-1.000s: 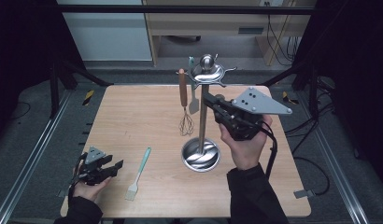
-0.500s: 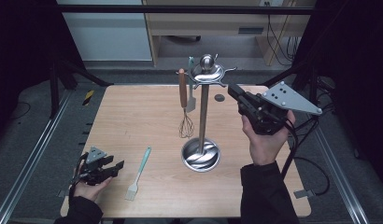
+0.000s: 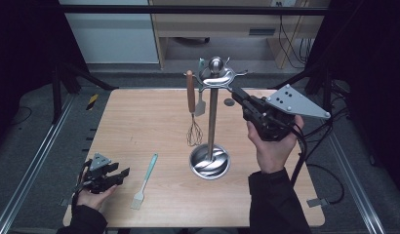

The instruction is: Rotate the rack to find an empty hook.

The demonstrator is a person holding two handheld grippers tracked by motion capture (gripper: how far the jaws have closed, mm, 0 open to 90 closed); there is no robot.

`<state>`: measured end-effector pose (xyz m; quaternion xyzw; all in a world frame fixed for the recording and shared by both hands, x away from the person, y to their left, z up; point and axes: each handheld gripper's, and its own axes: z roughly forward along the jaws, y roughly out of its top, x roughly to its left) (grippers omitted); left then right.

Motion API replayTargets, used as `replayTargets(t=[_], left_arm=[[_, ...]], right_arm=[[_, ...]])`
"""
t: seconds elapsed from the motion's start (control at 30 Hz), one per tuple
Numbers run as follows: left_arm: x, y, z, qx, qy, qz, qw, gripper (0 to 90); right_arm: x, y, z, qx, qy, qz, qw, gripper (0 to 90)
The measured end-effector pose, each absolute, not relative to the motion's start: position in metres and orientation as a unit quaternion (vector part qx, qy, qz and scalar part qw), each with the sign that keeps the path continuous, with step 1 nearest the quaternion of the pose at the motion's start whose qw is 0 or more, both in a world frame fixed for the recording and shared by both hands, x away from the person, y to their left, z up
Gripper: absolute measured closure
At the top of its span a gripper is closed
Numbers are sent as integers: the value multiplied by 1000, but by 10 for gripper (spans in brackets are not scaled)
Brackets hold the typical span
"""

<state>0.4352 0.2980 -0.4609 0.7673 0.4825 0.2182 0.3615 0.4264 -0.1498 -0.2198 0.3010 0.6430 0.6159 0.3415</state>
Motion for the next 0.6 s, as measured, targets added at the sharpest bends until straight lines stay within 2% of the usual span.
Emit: replayTargets(t=[0.23,0.37,0.6], left_arm=[[435,298,-460,767,483,217,363,482],[435,299,-459,765,485,214,365,481],[436,297,-459,769,484,207,361,478]], right_arm=[[424,-150,-220,298,645,616,340,900],[425,-156,-230,313,649,605,338,809],[431,-176,-283,361,662,567,332,648]])
